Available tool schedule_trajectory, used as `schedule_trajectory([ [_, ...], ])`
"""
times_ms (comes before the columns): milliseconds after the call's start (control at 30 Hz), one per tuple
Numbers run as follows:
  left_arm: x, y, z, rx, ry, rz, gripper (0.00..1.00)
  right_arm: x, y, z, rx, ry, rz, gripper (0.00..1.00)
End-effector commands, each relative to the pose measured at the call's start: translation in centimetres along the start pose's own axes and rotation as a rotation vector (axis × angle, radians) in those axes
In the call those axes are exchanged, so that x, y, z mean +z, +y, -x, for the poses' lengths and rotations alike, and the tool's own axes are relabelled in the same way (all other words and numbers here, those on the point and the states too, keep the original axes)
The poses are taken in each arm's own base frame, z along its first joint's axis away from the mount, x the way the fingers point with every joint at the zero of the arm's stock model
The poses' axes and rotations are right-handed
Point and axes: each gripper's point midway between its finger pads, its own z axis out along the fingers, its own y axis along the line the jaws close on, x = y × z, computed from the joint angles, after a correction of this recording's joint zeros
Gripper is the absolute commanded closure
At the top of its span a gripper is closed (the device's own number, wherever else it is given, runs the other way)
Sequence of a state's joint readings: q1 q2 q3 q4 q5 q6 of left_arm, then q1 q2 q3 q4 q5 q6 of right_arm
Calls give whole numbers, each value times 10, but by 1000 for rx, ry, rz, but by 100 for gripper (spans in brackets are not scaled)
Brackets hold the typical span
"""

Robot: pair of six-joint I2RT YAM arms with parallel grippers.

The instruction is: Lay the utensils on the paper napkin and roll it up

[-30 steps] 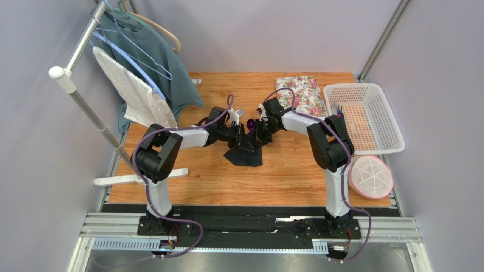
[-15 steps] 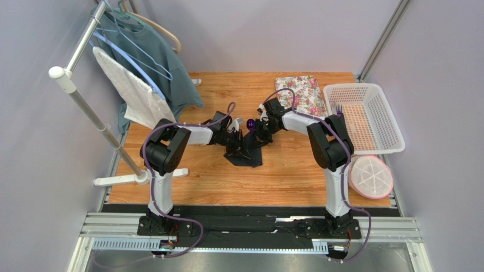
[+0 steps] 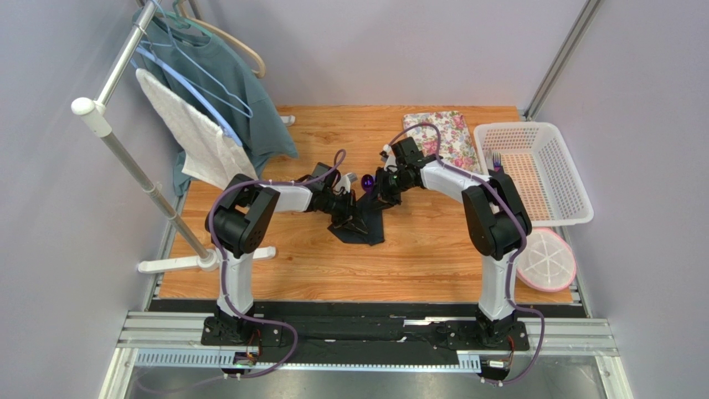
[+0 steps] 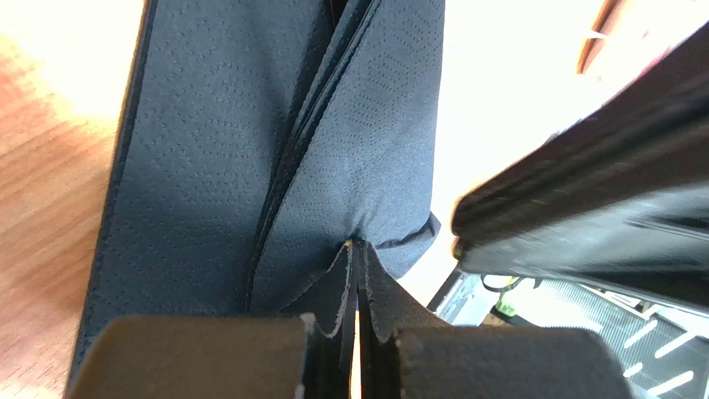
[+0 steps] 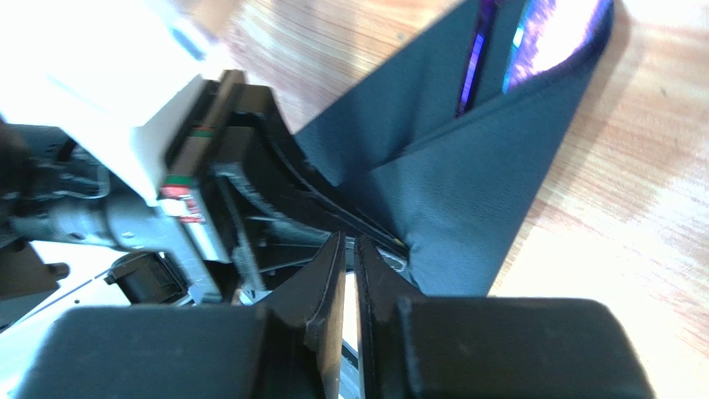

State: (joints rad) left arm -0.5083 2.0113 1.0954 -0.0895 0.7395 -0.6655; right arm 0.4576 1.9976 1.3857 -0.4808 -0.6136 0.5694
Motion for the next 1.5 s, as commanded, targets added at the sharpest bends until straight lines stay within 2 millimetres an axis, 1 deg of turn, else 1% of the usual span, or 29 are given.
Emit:
schedule_trajectory([
  [0, -3, 12, 1, 34, -14, 68, 100, 18, -15, -10, 19, 28, -29, 89],
  [133, -7, 6, 2, 67, -17, 51, 100, 32, -36, -13, 20, 44, -77, 92],
  [167, -8, 2, 3, 81, -24, 42, 100, 35, -46, -18, 29, 58, -98, 93],
  [200, -13, -6, 3, 101, -32, 19, 100, 37, -52, -20, 30, 62, -115, 93],
  [267, -17, -16, 6, 151, -64, -24, 94, 40, -63, -29, 51, 84, -134, 94],
  [300, -23, -31, 10, 185, -91, -74, 91, 40, -67, -31, 61, 91, -138, 94],
  [333, -24, -35, 9, 194, -93, -96, 87, 40, -68, -34, 68, 96, -142, 94],
  [400, -28, -50, 10, 215, -104, -142, 84, 40, -73, -38, 81, 103, -148, 95],
  [433, -27, -53, 8, 218, -102, -151, 82, 40, -73, -40, 87, 105, -150, 95],
  [533, -24, -63, 9, 214, -100, -187, 81, 39, -75, -40, 99, 103, -150, 95],
  [567, -22, -63, 9, 213, -98, -186, 81, 38, -73, -40, 103, 103, -147, 95],
  [667, -12, -55, 9, 168, -83, -157, 82, 37, -71, -39, 113, 104, -137, 95],
  [700, -6, -44, 4, 126, -58, -127, 83, 37, -72, -40, 116, 107, -136, 95],
  [767, -2, -34, 3, 101, -45, -92, 88, 36, -72, -38, 121, 103, -134, 95],
  [800, 3, -21, 1, 76, -35, -51, 89, 36, -72, -38, 121, 103, -132, 95],
  [900, 8, 0, -8, 23, 1, 21, 93, 34, -72, -37, 131, 98, -132, 95],
  [967, 10, 4, -8, 16, 13, 41, 95, 33, -73, -39, 141, 101, -132, 95],
  [1033, 10, 7, -8, 16, 26, 62, 96, 32, -69, -37, 136, 97, -119, 94],
  [1067, 10, 7, -8, 16, 27, 65, 97, 31, -64, -33, 129, 88, -105, 94],
  [1100, 10, 8, -9, 17, 33, 71, 98, 28, -55, -29, 113, 83, -79, 93],
  [1167, 9, 9, -10, 18, 35, 79, 99, 20, -42, -17, 89, 55, -44, 88],
  [1200, 8, 10, -11, 19, 38, 83, 99, 12, -26, -7, 62, 32, -6, 86],
  [1333, 7, 10, -12, 23, 40, 89, 100, -13, 5, 12, 2, -26, 51, 76],
  [1433, 7, 10, -11, 25, 38, 88, 100, -21, 13, 13, -15, -26, 52, 75],
  [1467, 7, 10, -11, 23, 38, 88, 100, -21, 11, 13, -12, -27, 44, 76],
])
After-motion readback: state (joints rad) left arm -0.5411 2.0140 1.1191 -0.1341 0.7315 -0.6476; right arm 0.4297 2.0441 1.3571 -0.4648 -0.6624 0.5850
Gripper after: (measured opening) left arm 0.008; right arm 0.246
